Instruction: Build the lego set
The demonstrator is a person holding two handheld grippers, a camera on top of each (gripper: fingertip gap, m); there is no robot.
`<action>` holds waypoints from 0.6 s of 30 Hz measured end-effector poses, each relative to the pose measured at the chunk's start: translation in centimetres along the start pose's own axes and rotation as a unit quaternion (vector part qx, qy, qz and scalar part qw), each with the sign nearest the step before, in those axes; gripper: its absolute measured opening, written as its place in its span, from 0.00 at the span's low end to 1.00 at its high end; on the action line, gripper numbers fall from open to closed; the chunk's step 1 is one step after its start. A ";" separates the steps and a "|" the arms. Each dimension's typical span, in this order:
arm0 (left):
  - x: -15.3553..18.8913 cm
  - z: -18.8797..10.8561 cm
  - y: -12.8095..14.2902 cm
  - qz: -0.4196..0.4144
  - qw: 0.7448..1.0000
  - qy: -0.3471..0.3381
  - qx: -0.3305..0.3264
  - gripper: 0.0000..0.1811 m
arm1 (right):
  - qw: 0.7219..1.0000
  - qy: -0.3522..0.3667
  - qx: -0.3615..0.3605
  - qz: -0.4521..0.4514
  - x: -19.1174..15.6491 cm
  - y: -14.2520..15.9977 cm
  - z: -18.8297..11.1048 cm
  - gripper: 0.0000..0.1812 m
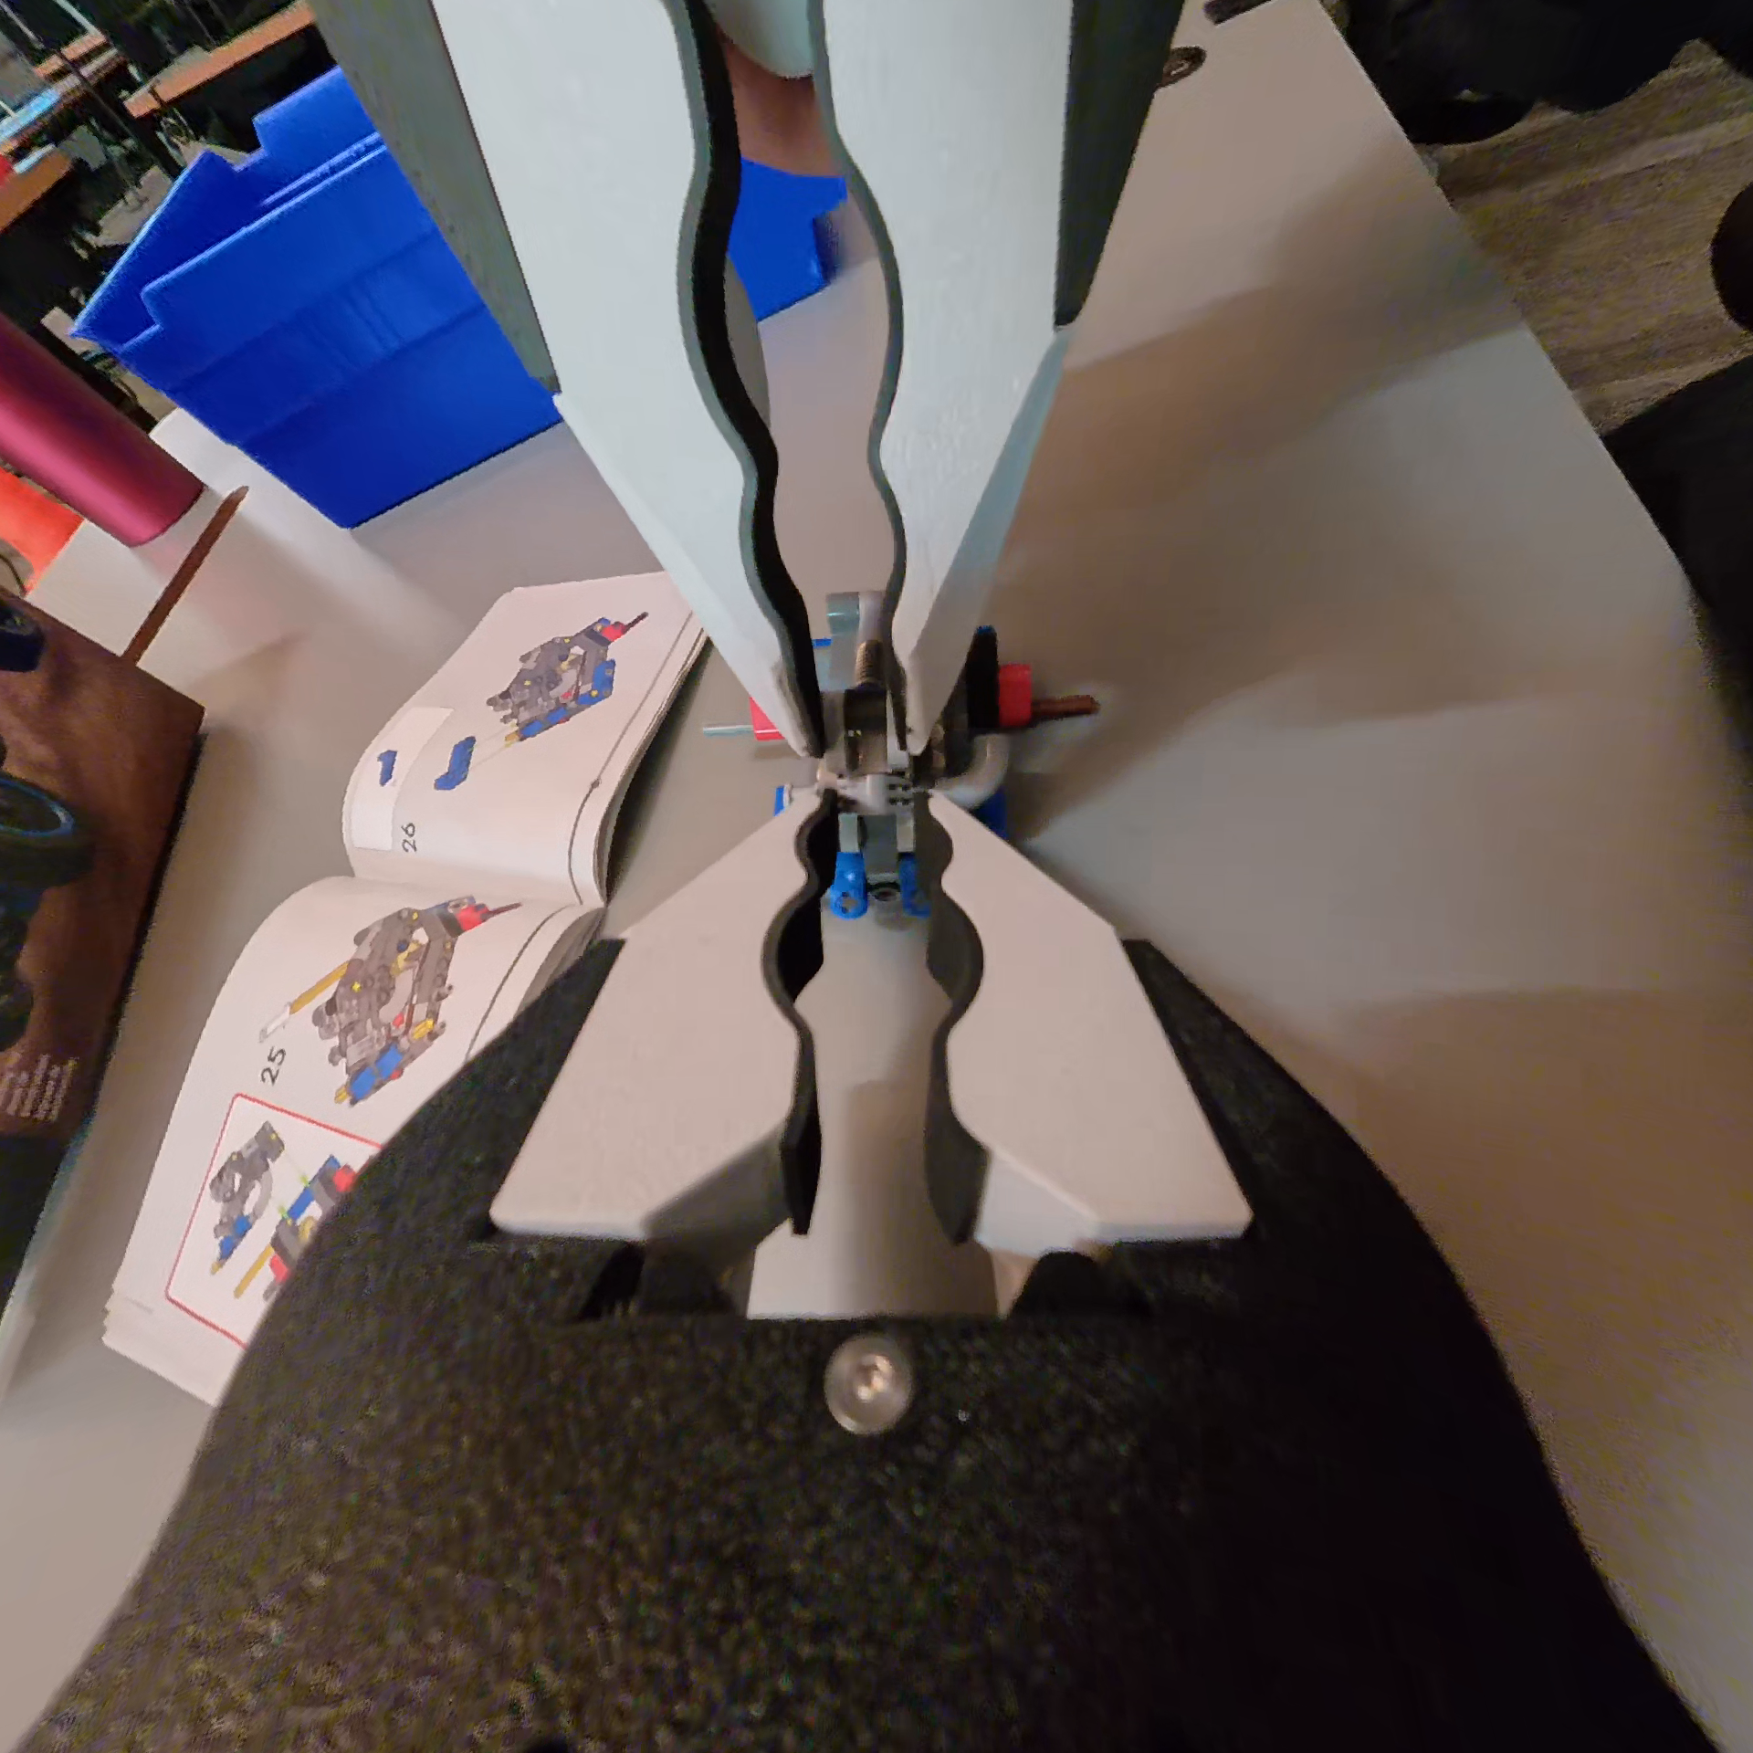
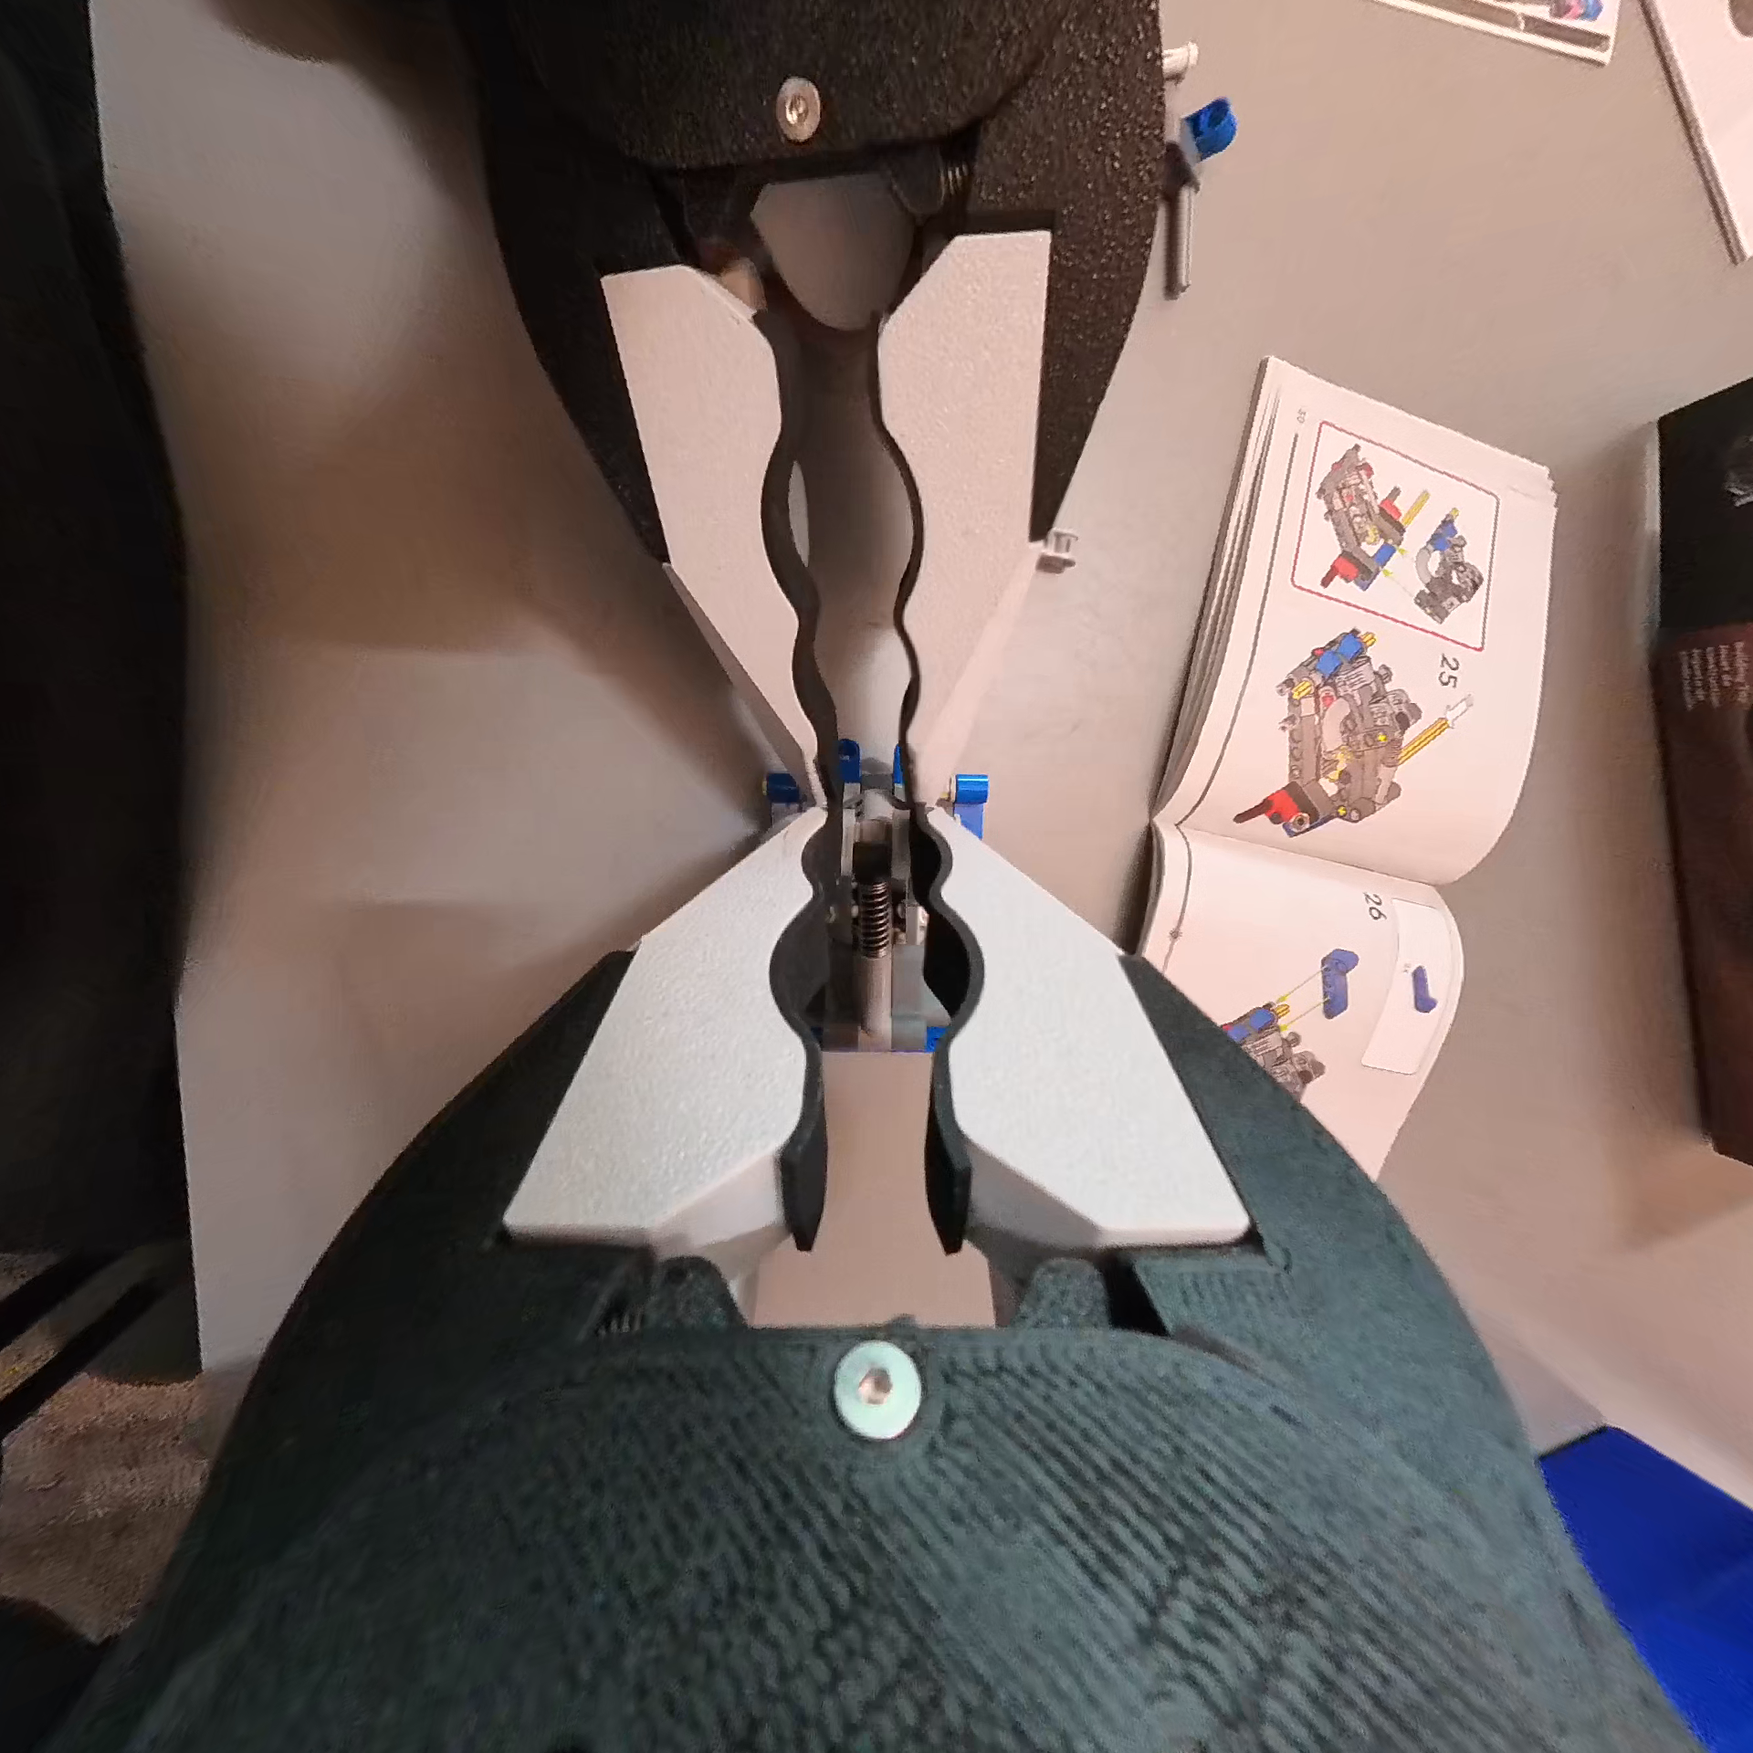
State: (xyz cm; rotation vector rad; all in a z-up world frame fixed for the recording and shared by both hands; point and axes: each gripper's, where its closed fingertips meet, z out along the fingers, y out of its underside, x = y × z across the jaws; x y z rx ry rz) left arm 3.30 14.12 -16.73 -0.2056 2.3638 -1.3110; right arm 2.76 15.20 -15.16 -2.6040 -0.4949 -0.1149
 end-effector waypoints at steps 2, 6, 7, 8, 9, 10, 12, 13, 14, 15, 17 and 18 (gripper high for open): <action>0.0 -0.1 -0.3 0.005 1.000 -0.003 0.009 0.06 | 1.000 0.002 0.007 -0.001 0.0 0.0 -0.1 0.06; 0.0 -0.2 -0.7 -0.012 1.000 0.010 0.024 0.03 | 1.000 0.008 0.030 -0.001 0.1 -0.2 -0.2 0.00; -0.1 -0.1 -0.6 -0.019 1.000 0.008 0.019 0.02 | 0.999 0.004 0.037 0.000 0.0 -0.4 -0.3 0.00; -0.2 0.0 -0.5 -0.023 1.000 0.009 0.014 0.02 | 0.999 0.005 0.037 0.000 0.0 -0.3 -0.3 0.00; -0.1 0.1 -0.4 -0.022 1.000 0.012 0.013 0.02 | 1.000 0.007 0.027 -0.004 0.0 0.0 -0.2 0.00; -0.1 0.1 -0.4 -0.021 1.000 0.012 0.012 0.02 | 1.000 0.010 0.017 -0.009 0.0 0.3 0.0 0.01; -0.1 0.1 -0.4 -0.019 1.000 0.011 0.011 0.03 | 1.000 0.017 0.013 -0.010 0.0 0.2 0.0 0.08; -0.1 0.1 -0.4 -0.020 1.000 0.009 0.010 0.04 | 1.000 0.021 0.002 -0.010 0.1 0.4 0.0 0.08; -0.2 0.1 -0.4 -0.022 1.000 0.008 0.009 0.04 | 0.999 0.031 -0.008 -0.012 0.3 0.6 0.0 0.09; -0.2 0.1 -0.3 -0.023 1.000 0.008 0.008 0.05 | 0.999 0.036 -0.014 -0.013 0.5 0.7 0.0 0.08; -0.3 0.1 -0.3 -0.025 1.000 0.007 0.008 0.05 | 0.999 0.031 -0.019 -0.007 0.5 0.8 0.2 0.08; -0.3 0.1 -0.3 -0.025 1.000 0.007 0.007 0.05 | 0.999 0.028 -0.019 -0.005 0.5 0.8 0.3 0.08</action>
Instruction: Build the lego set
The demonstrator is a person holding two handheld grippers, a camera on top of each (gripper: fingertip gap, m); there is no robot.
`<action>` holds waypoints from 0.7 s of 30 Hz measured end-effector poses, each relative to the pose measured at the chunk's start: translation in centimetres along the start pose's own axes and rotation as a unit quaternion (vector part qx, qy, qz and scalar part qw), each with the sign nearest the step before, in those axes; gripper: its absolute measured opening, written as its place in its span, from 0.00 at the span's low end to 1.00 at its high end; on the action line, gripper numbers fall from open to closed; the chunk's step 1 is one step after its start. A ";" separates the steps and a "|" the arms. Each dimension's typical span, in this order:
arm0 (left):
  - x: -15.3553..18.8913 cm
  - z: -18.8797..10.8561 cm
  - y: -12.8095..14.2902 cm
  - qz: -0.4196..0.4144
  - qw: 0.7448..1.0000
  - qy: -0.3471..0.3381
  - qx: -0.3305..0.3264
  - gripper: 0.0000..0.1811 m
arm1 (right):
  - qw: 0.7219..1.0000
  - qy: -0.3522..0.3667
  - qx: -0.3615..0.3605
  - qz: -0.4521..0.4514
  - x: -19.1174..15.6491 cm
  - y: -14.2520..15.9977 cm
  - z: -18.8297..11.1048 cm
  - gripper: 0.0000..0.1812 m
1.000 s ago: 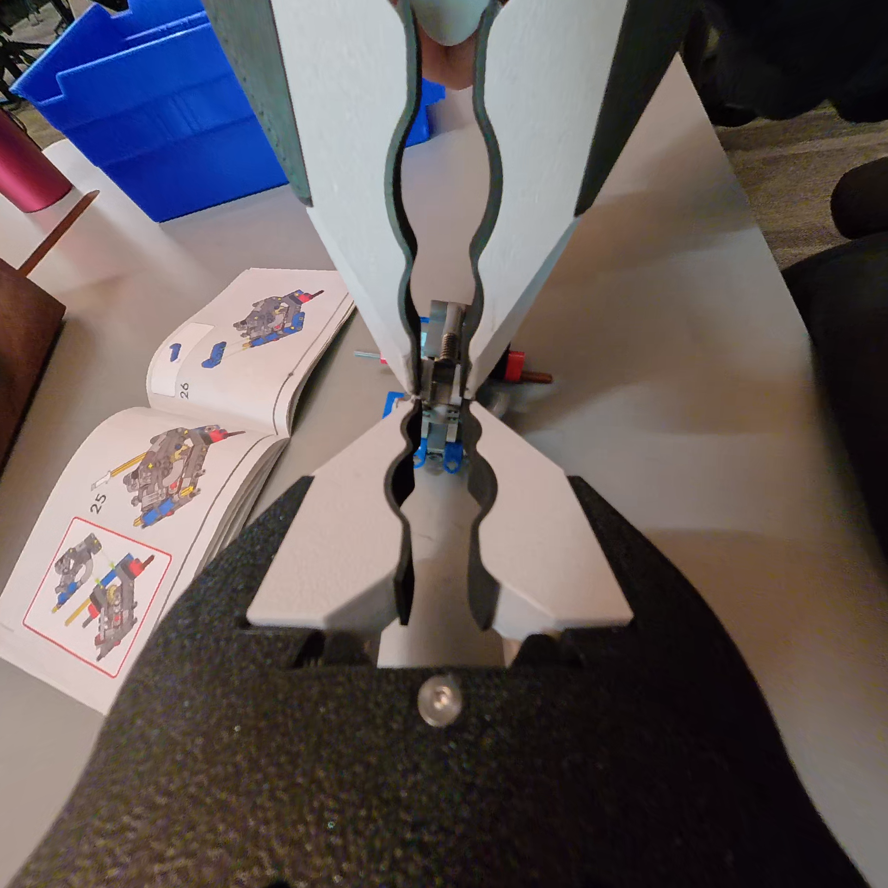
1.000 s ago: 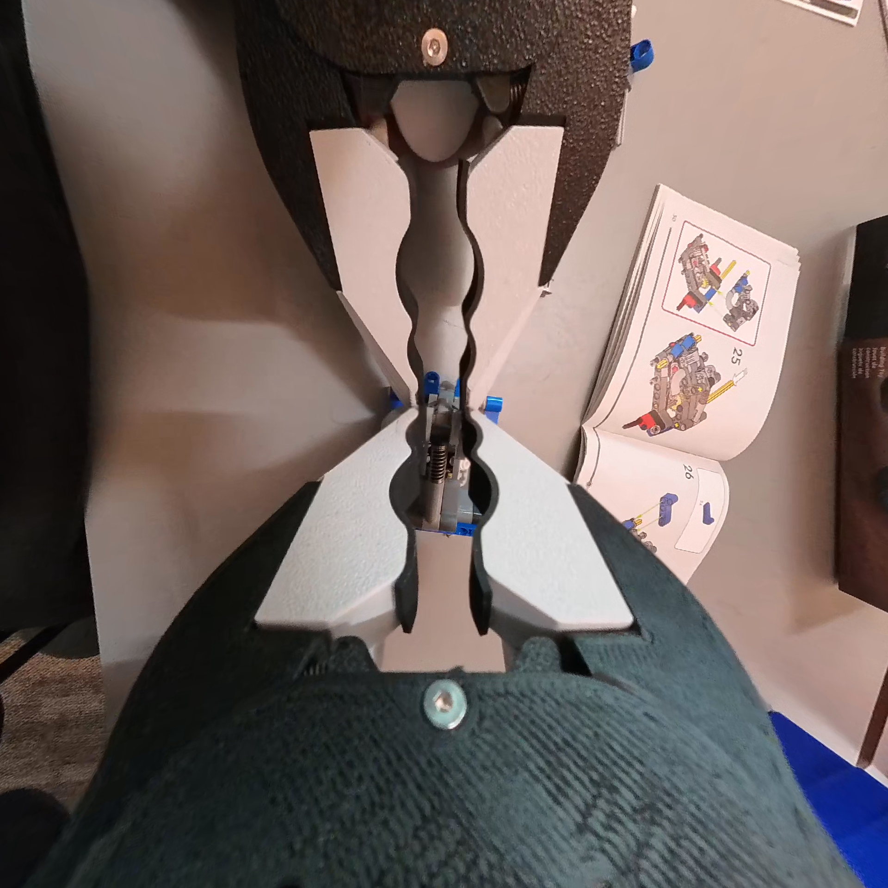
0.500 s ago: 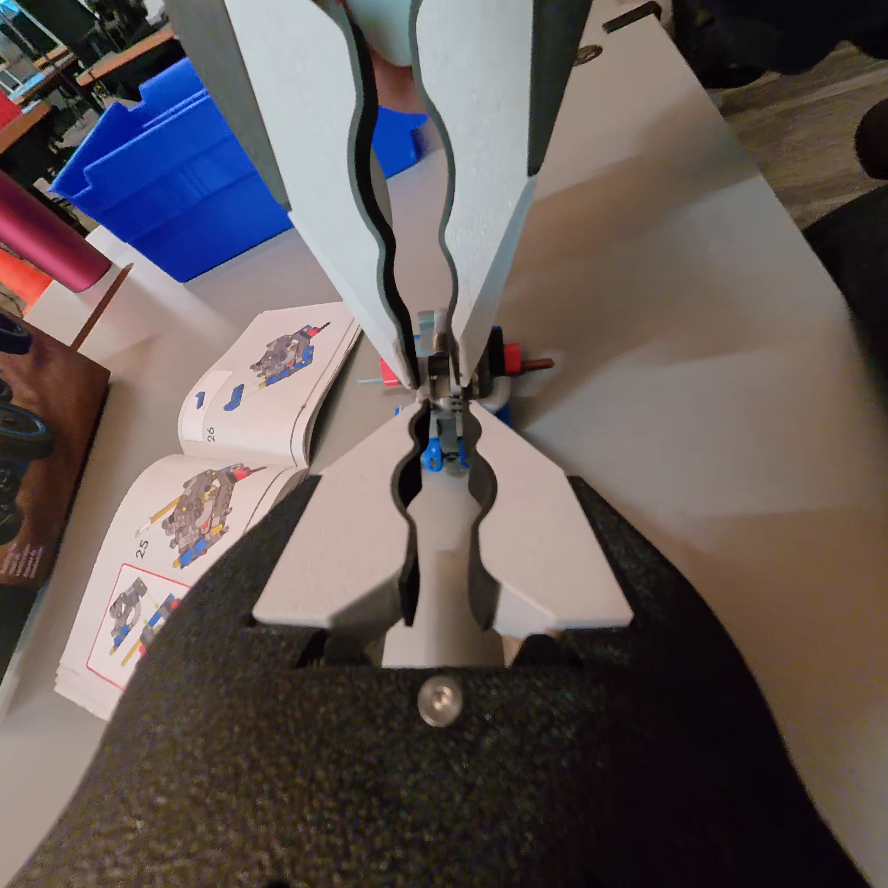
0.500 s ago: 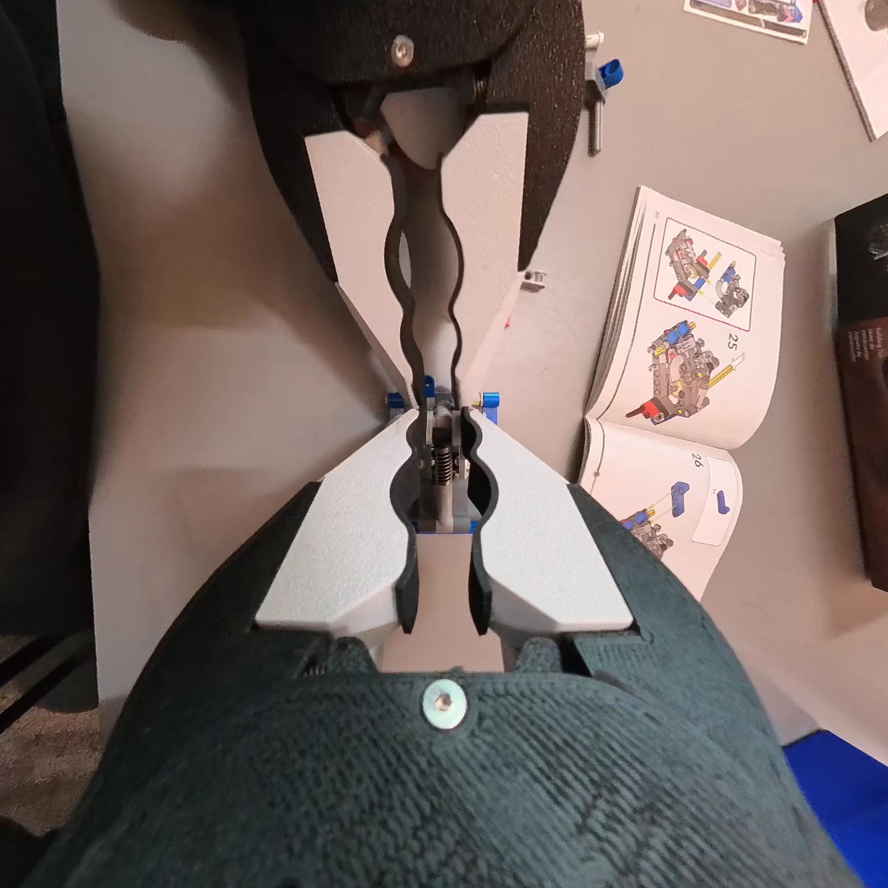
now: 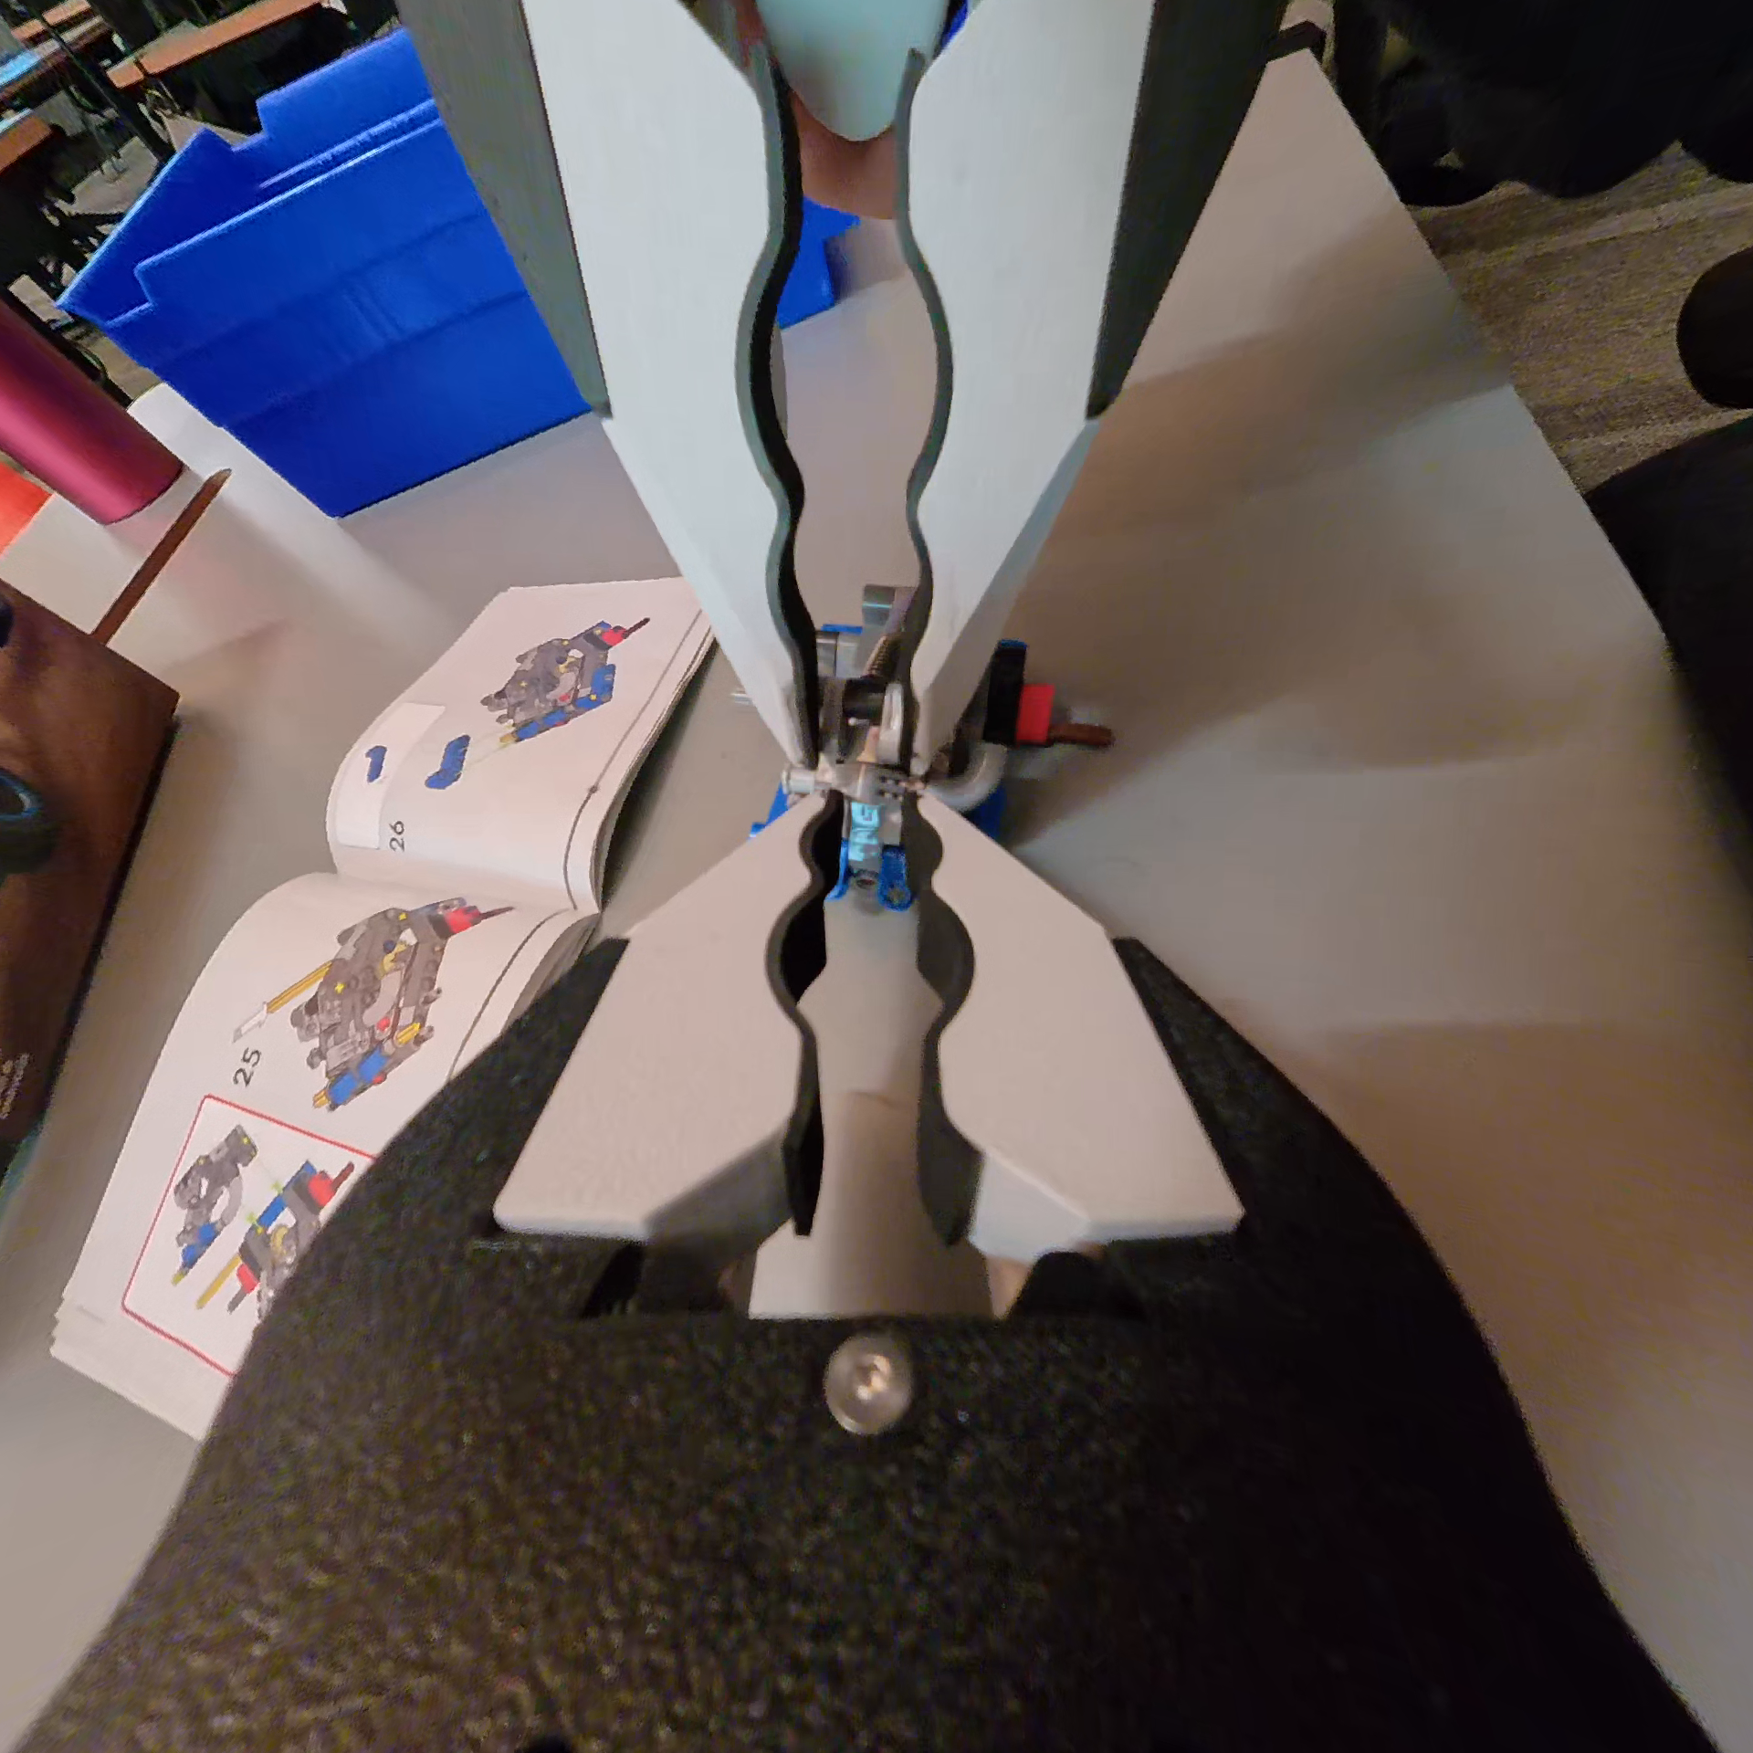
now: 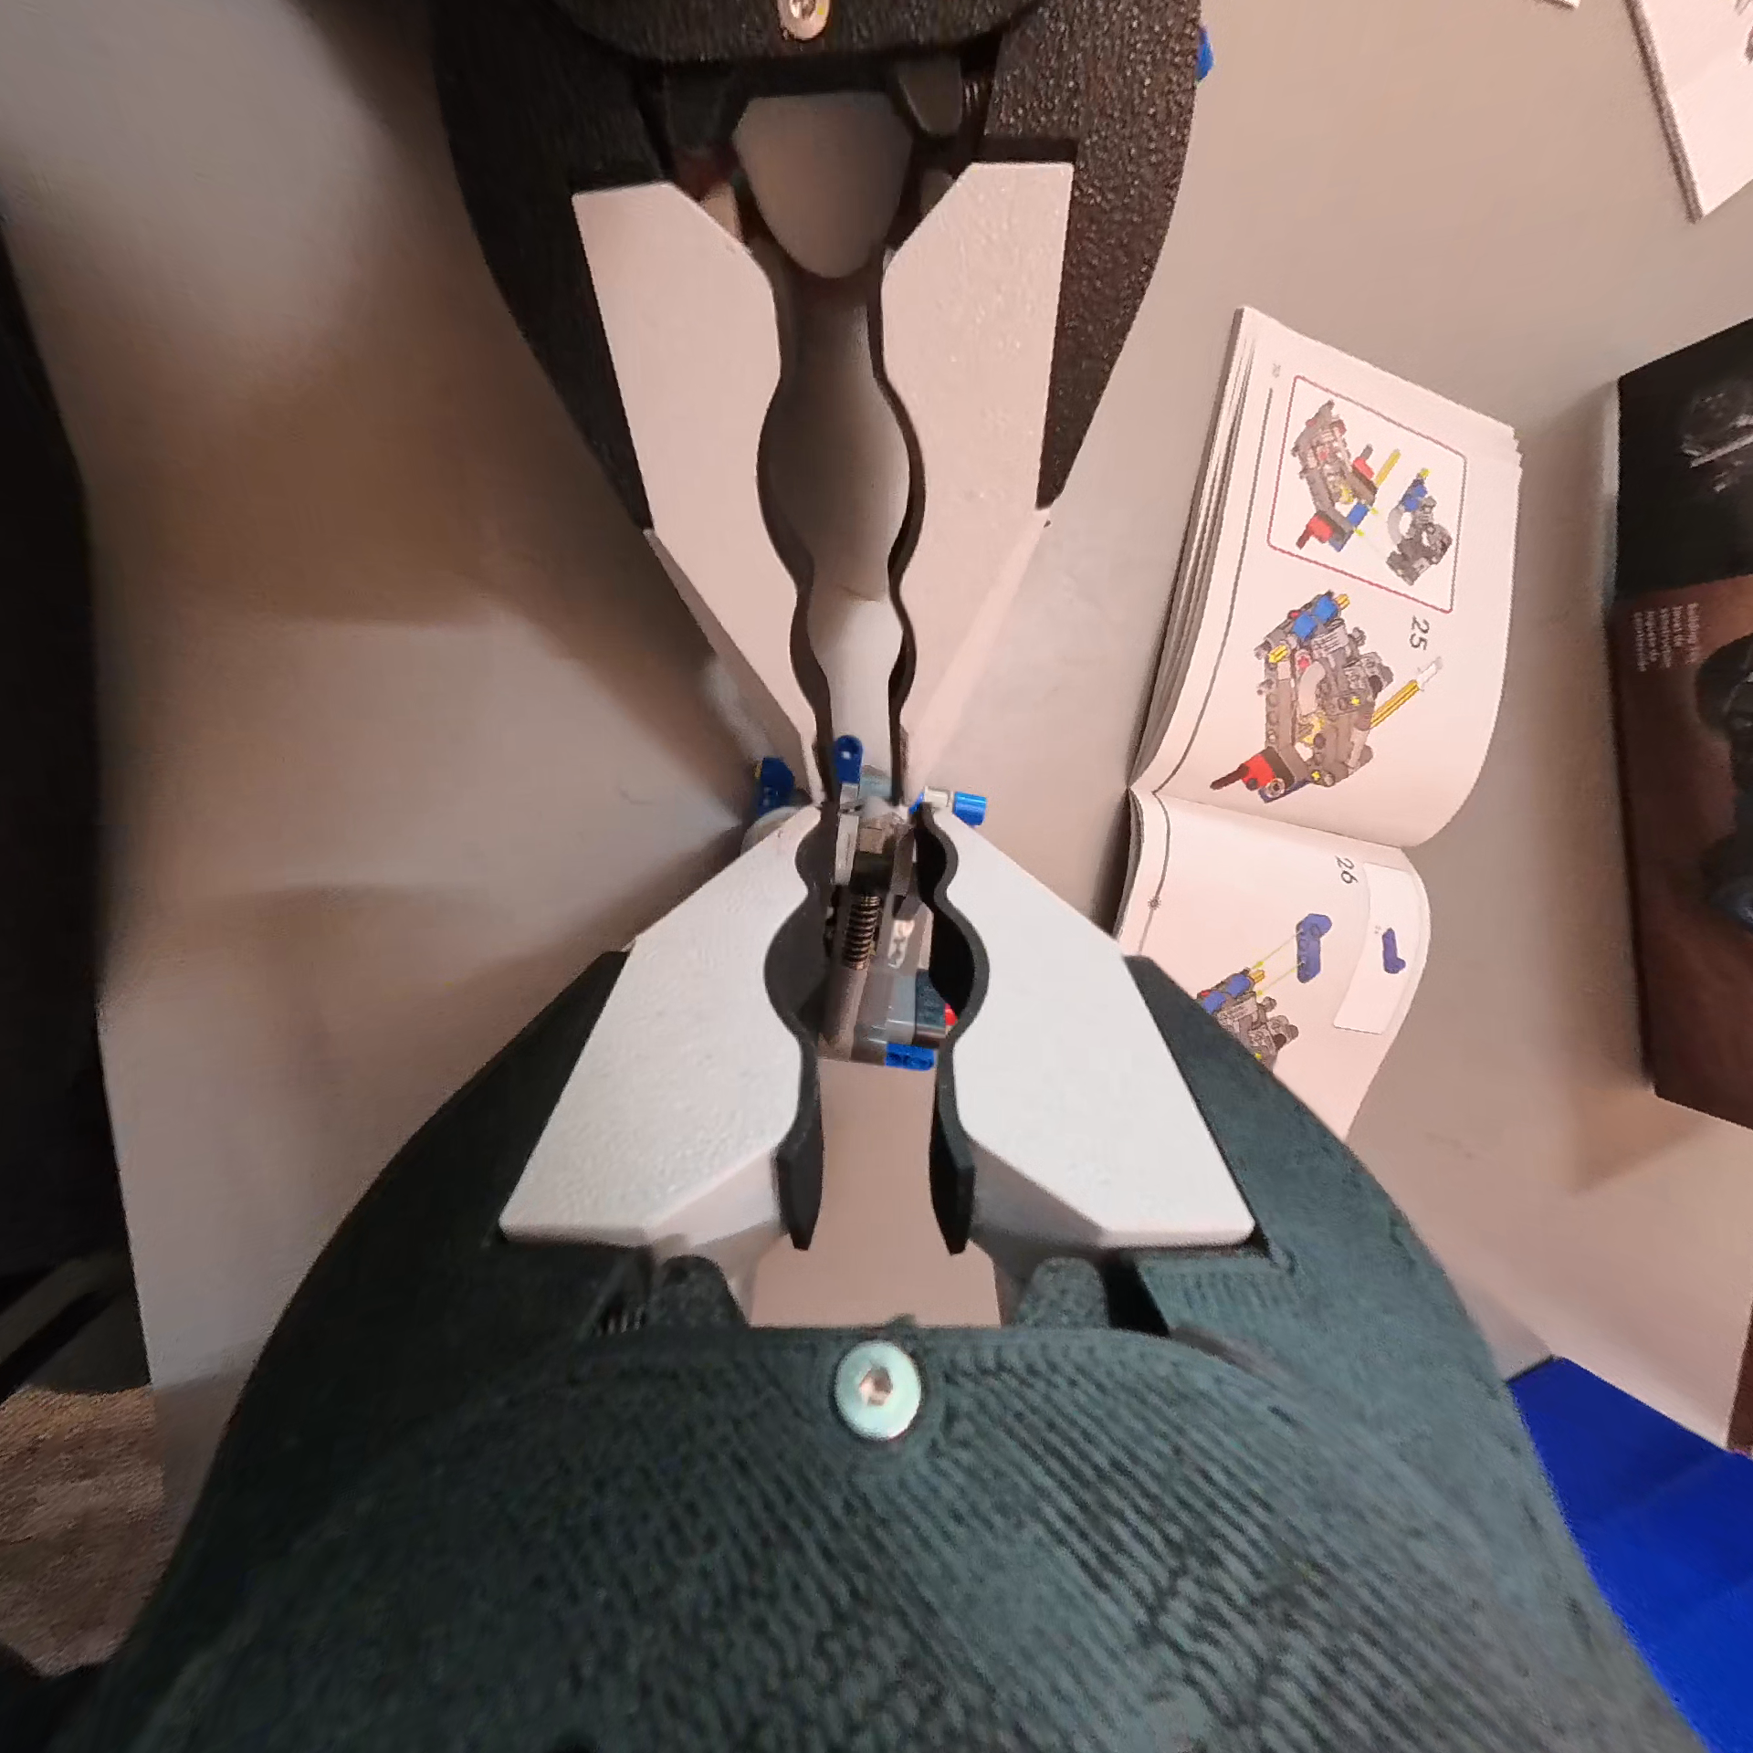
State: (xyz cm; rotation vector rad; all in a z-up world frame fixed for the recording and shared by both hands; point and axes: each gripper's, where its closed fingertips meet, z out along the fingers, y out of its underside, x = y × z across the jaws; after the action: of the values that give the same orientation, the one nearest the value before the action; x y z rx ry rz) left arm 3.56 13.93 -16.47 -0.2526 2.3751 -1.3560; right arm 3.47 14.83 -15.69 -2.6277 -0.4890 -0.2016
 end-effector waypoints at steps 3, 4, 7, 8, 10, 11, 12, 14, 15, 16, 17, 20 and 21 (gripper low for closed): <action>0.0 0.0 0.0 0.002 1.000 -0.002 -0.002 0.05 | 1.000 0.001 -0.026 0.006 0.1 0.6 0.2 0.10; 0.0 0.0 0.1 0.003 1.000 -0.002 -0.002 0.05 | 0.999 0.004 -0.033 0.005 0.2 0.7 0.3 0.10; 0.0 0.0 0.0 0.004 1.000 -0.004 0.000 0.05 | 0.999 0.000 -0.033 0.014 0.0 0.6 0.3 0.08; 0.0 0.0 0.0 0.004 1.000 -0.005 0.002 0.04 | 0.999 0.001 -0.033 0.019 0.1 0.6 0.3 0.08; -0.1 -0.1 -0.1 0.002 1.000 -0.007 0.005 0.04 | 0.999 -0.003 -0.032 0.027 0.0 0.7 0.2 0.08; -0.2 -0.1 -0.1 0.002 1.000 -0.007 0.006 0.04 | 0.999 -0.003 -0.031 0.028 0.1 0.7 0.2 0.08; -0.2 -0.2 -0.2 0.001 1.000 -0.008 0.007 0.04 | 0.999 0.000 -0.030 0.027 0.1 0.7 0.1 0.08; -0.2 -0.2 -0.2 0.002 1.000 -0.008 0.007 0.04 | 0.999 0.002 -0.036 0.021 0.2 0.9 0.1 0.12; -0.1 -0.1 -0.1 0.003 1.000 -0.008 0.006 0.04 | 0.999 0.002 -0.039 0.019 0.2 1.0 0.1 0.13; -0.1 -0.1 -0.1 0.004 1.000 -0.008 0.006 0.03 | 0.999 0.000 -0.041 0.018 0.2 1.1 0.1 0.13; -0.1 -0.1 -0.1 0.004 1.000 -0.008 0.005 0.03 | 0.999 -0.002 -0.041 0.021 0.1 1.1 0.0 0.13; -0.1 -0.1 -0.1 0.005 1.000 -0.008 0.006 0.03 | 0.999 -0.011 -0.041 0.027 -0.1 1.1 0.0 0.11; -0.1 -0.1 -0.1 0.005 1.000 -0.008 0.007 0.03 | 0.999 -0.009 -0.040 0.027 0.0 1.1 0.0 0.11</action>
State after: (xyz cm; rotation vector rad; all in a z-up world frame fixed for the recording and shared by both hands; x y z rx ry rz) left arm 3.59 14.00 -16.25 -0.2462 2.3496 -1.3594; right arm 3.86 13.85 -16.14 -2.7190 -0.4240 -0.1845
